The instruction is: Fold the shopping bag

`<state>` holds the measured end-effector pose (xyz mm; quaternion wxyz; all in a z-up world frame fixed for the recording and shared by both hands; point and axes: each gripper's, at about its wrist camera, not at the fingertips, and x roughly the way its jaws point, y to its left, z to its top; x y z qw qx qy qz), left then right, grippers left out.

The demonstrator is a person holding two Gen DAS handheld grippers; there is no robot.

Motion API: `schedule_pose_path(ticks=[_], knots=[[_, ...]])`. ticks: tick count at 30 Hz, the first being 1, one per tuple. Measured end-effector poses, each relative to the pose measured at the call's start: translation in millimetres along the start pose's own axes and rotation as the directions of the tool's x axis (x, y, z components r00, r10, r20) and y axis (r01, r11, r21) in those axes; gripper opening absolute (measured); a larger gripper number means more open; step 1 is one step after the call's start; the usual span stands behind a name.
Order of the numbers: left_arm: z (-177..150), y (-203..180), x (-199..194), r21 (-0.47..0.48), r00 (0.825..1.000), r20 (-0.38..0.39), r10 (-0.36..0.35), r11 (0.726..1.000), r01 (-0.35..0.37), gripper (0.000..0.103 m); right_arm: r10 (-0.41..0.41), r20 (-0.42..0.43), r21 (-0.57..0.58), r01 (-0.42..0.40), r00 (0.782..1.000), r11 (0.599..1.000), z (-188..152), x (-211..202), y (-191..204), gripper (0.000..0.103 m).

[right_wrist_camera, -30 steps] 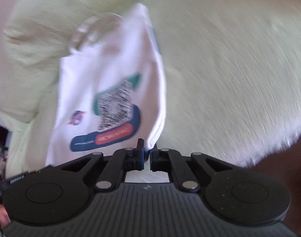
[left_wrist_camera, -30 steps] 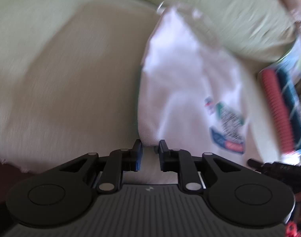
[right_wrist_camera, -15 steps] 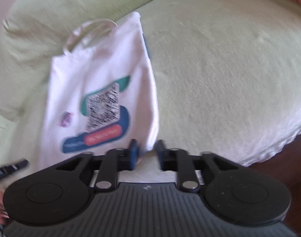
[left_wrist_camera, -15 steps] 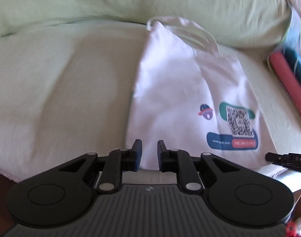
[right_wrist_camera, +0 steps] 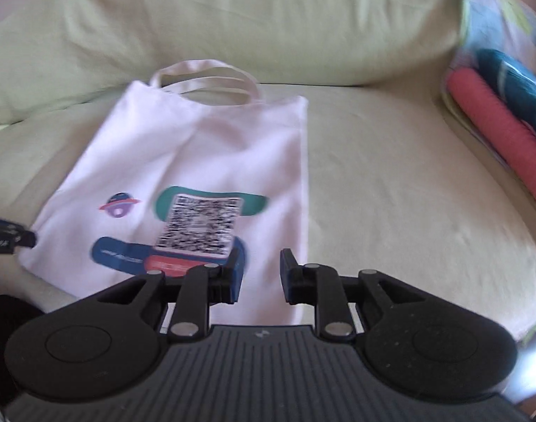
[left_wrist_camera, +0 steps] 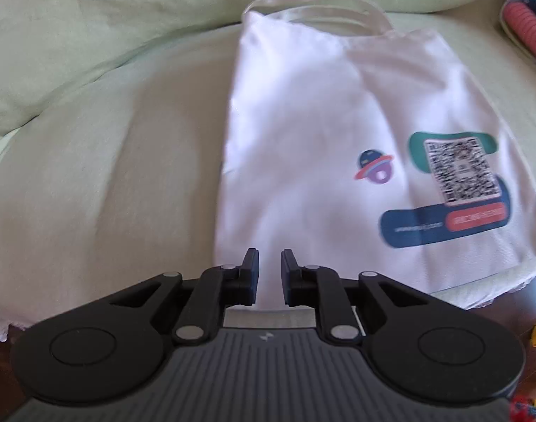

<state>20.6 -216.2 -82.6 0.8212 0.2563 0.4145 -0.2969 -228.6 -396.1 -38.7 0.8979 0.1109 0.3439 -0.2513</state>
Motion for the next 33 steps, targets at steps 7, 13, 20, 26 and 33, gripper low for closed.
schedule_pose_path(ticks=[7,13,20,26,33], knots=[[-16.3,-11.1,16.0,-0.003,0.999,-0.048,-0.026,1.0,0.026,0.021,-0.034,-0.125,-0.013,0.033,0.992,0.999,-17.6,22.5,6.7,0.024],[-22.7,-16.4,-24.0,-0.002,0.998,0.046,-0.031,1.0,0.031,0.038,-0.048,-0.059,0.02,0.049,0.997,0.999,-5.7,-20.6,3.7,0.042],[-28.9,-28.6,-68.4,0.034,0.992,0.106,-0.069,0.997,0.066,0.039,-0.017,0.007,0.04,0.016,1.0,0.999,2.8,-67.8,5.2,0.056],[-39.9,-31.4,-104.4,0.04,0.985,0.154,-0.084,0.996,0.079,0.041,-0.016,0.051,0.059,0.013,0.999,0.998,0.8,-100.0,2.9,0.063],[-51.6,-33.6,-138.1,0.033,0.969,0.235,-0.076,0.997,0.07,0.046,-0.011,0.125,0.063,0.003,0.992,0.998,-5.2,-136.0,1.0,0.074]])
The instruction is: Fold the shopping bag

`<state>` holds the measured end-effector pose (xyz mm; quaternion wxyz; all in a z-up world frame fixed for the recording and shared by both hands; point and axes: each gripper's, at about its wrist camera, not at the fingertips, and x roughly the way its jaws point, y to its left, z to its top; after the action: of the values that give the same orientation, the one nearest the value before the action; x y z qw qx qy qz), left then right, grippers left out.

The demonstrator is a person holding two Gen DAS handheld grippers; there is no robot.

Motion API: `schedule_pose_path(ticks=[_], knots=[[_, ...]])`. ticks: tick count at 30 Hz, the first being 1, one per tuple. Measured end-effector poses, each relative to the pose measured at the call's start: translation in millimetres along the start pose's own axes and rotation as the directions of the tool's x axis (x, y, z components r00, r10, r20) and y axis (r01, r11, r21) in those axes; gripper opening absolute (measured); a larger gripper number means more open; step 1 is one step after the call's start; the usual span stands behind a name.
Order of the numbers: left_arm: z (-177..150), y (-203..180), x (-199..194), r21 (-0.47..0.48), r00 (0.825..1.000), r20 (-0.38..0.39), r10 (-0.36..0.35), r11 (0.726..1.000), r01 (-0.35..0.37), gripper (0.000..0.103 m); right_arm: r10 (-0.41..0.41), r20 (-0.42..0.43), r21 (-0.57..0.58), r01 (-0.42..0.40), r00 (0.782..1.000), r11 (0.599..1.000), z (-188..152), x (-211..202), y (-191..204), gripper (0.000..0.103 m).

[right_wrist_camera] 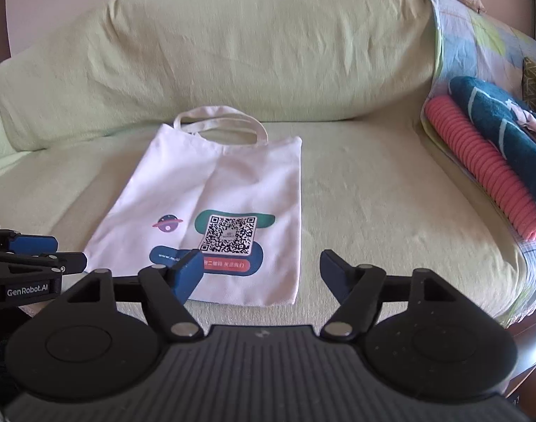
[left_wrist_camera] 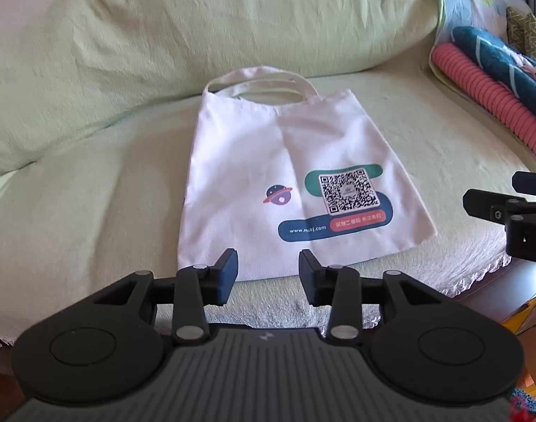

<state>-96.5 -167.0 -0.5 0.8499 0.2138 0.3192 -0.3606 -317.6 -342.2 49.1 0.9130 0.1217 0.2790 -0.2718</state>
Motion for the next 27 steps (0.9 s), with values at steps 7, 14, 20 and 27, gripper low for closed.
schedule_pose_path(ticks=[7,14,20,27], knots=[[-0.6,-3.3,-24.1,-0.003,0.998,0.061,0.02,1.0,-0.02,0.053,0.001,0.017,0.013,-0.001,1.0,1.0,-8.2,-14.8,-4.8,0.081],[-8.1,-12.6,-32.1,-0.008,0.997,0.067,0.026,1.0,-0.026,0.053,0.001,0.032,0.021,-0.001,0.999,1.0,-18.1,-28.5,-9.0,0.084],[-14.2,-15.6,-28.6,-0.024,0.998,0.045,0.033,0.999,-0.032,0.053,-0.003,0.037,0.022,0.003,0.999,1.0,-26.6,-34.2,-11.4,0.088],[-21.3,-19.7,-20.4,-0.031,0.999,0.015,0.038,0.999,-0.037,0.053,-0.014,0.015,0.024,0.014,1.0,1.0,-33.8,-31.9,-15.9,0.091]])
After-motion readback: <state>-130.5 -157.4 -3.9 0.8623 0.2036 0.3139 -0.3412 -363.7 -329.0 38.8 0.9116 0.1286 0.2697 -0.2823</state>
